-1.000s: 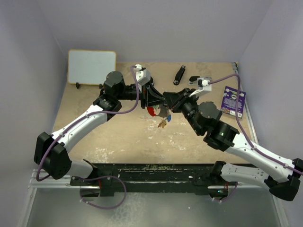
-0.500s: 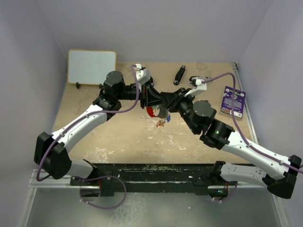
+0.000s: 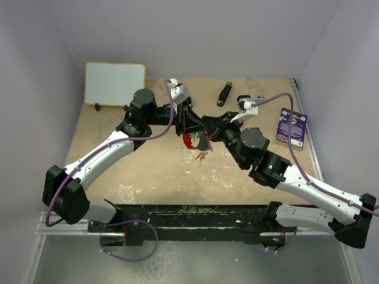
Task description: Put the keys on the keyring
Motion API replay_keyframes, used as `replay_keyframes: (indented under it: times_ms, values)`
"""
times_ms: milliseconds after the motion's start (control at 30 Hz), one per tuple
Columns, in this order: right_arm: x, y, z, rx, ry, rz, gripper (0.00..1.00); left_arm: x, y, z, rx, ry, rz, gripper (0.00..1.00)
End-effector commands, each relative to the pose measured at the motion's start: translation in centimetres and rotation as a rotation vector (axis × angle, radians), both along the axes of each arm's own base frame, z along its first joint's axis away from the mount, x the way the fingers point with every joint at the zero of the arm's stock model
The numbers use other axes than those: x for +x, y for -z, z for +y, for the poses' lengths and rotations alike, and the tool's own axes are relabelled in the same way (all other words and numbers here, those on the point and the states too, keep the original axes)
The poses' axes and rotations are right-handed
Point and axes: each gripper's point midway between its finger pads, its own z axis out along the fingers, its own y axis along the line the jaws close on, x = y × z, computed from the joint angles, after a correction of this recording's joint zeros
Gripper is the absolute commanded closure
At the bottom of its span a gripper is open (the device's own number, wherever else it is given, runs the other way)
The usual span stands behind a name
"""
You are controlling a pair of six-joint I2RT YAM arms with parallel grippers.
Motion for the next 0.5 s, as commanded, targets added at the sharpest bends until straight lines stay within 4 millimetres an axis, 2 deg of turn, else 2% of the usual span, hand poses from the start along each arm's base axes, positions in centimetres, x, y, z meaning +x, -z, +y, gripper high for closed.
replay_keyframes:
  times_ms: [0,133,167,233,367,467]
  values:
    - [0.2,-1.0,-2.5,-0.004,0.105,0.026,1.0,1.0,-2.9,1.0,-0.022,-0.059,-0.143,0.86]
    - [-0.4,0.2,-2.8,-0.052,0.124,0.196,1.0,3.0,-0.1,2.0,0.06,-0.134,-0.18,0.81]
    - [-0.8,1.5,-3.3,-0.113,0.138,0.266,1.0,3.2,0.5,2.1,0.075,-0.145,-0.187,0.8]
    - [-1.3,1.0,-3.7,-0.135,0.157,0.346,1.0,3.3,1.4,2.2,0.088,-0.149,-0.2,0.77]
    - [-2.5,1.3,-4.0,-0.176,0.153,0.462,1.0,3.4,2.3,2.1,0.098,-0.129,-0.238,0.71]
    - [-3.5,0.5,-4.3,-0.088,0.144,0.511,1.0,3.6,2.4,2.0,0.102,-0.117,-0.29,0.7]
